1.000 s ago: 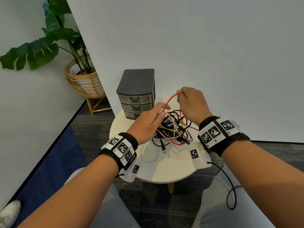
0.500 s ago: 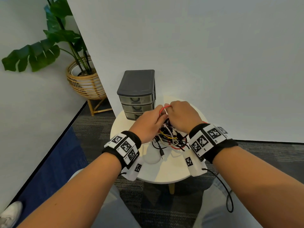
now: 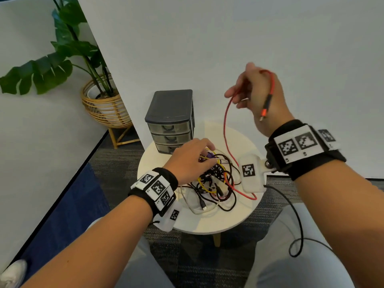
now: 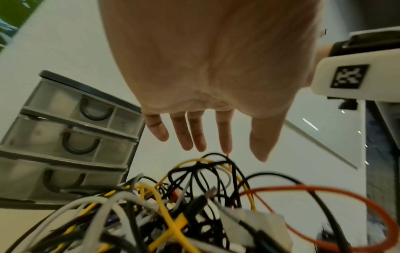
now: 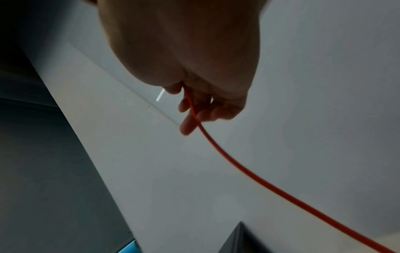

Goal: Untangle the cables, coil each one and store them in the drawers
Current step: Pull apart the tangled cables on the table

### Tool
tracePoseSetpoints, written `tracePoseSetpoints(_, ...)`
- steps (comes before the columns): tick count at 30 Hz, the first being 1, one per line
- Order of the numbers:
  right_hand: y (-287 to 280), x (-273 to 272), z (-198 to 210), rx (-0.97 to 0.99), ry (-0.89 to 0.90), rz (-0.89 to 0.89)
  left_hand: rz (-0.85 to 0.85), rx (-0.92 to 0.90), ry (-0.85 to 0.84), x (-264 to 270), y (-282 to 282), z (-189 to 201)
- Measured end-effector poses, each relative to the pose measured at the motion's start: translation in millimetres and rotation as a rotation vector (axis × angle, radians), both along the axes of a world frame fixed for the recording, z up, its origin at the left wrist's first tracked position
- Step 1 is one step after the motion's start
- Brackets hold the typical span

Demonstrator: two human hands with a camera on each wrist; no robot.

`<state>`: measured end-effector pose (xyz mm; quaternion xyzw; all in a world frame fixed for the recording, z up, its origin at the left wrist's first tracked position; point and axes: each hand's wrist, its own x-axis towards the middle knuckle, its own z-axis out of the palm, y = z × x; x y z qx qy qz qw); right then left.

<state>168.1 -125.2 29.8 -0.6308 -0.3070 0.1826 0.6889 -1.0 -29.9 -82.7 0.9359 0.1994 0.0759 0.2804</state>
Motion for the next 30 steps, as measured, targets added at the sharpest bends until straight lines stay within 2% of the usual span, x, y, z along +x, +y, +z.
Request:
tracePoseSetpoints(2, -7.5, 10.6, 6.2, 0.011, -0.073, -0.121, -0.086, 0.098, 0.064, 6.5, -4.3, -3.9)
tracePoseSetpoints(4, -15.5, 22.0, 6.2, -0.085, -0.156, -0.266, -0.177, 0.152, 0.167, 9.8, -8.7, -11.8)
tracePoseSetpoints(6, -21.0, 31.5, 0.0, -0.211, -0.232, -0.323, -0.244, 0.164, 0.274, 10.8, -10.3, -20.5)
tracePoseSetpoints(8, -24.9, 36.8, -15.9, -0.368, -0.241, -0.238, -0.245, 0.173, 0.341, 11.4, -9.6, -27.0)
tracePoseSetpoints(9, -26.0, 39.2, -29.1, -0.435, -0.187, -0.158, -0.226, 0.185, 0.35, 12.1, -8.5, -29.2)
tracePoseSetpoints(11, -27.6, 41.7, -62.5, -0.559, -0.079, 0.009, -0.192, 0.209, 0.343, 13.7, -5.8, -31.5)
tracePoseSetpoints(13, -26.7, 40.1, -92.9, -0.708, -0.071, 0.108, -0.176, 0.193, 0.327, 14.3, -2.4, -31.4)
tracePoseSetpoints(15, -24.5, 30.8, -111.5, -0.768, 0.013, 0.168, -0.174, 0.164, 0.322, 14.1, 0.7, -29.9)
tracePoseSetpoints(17, -20.1, 19.3, -117.1, -0.73, 0.11, 0.197, -0.17, 0.135, 0.322, 13.6, 4.1, -29.5)
tracePoseSetpoints(20, -11.4, 7.5, -105.3, -0.564, 0.33, 0.223, -0.17, 0.049, 0.3, 10.1, 8.5, -29.2)
tracePoseSetpoints(23, -2.0, -1.7, -85.7, -0.341, 0.598, 0.232, -0.132, -0.215, 0.171, 10.0, 7.7, -17.5)
tracePoseSetpoints(26, 7.4, -12.3, -74.9, -0.142, 0.722, 0.164, -0.112, -0.456, 0.042, 13.1, 2.8, 4.1)
tracePoseSetpoints(30, 17.4, -19.8, -62.1, 0.016, 0.865, 0.063, -0.078, -0.524, -0.011, 13.7, -4.5, 15.7)
